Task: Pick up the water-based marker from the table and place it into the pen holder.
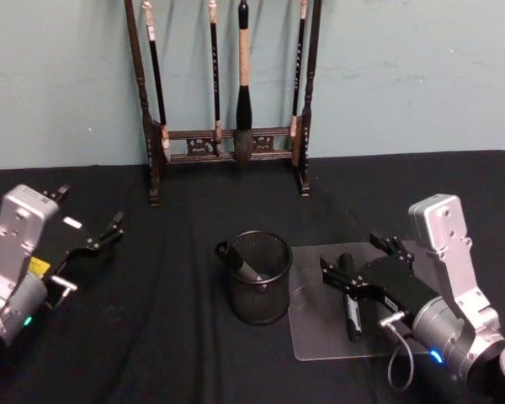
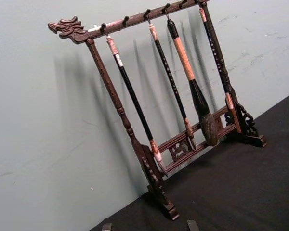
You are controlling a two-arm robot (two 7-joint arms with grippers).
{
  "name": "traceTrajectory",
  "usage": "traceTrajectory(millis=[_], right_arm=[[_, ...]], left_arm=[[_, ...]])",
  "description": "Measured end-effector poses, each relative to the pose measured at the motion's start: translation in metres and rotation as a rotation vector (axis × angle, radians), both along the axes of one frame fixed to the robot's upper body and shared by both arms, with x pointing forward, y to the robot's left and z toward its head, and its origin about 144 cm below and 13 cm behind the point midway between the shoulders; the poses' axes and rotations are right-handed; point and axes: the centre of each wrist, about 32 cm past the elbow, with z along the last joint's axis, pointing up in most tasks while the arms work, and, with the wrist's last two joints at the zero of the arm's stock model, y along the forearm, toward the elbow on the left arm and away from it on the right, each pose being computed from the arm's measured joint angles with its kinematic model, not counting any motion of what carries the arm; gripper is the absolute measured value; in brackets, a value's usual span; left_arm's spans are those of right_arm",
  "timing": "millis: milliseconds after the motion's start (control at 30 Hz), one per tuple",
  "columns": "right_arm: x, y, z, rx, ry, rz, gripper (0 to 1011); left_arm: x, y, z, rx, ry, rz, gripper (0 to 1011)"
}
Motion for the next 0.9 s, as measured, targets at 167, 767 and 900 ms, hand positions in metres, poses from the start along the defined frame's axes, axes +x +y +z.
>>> traceTrajectory(millis=[167,767,900], right_arm=[[-0.002,0.001,-0.005,-0.003,0.046,-0.011,1002],[-0.002,-0.001,-0.023,-0.006,0.155,-0.04,1002],[0.0,-0.003,-0.028,-0.006,0.178,-0.041,1002]], left_arm=[[0.0,0.0,0.0,0.0,0.0,0.0,1009],[0.0,0.0,0.0,0.0,0.0,0.0,1009],[0.0,0.0,0.0,0.0,0.0,0.0,1009]])
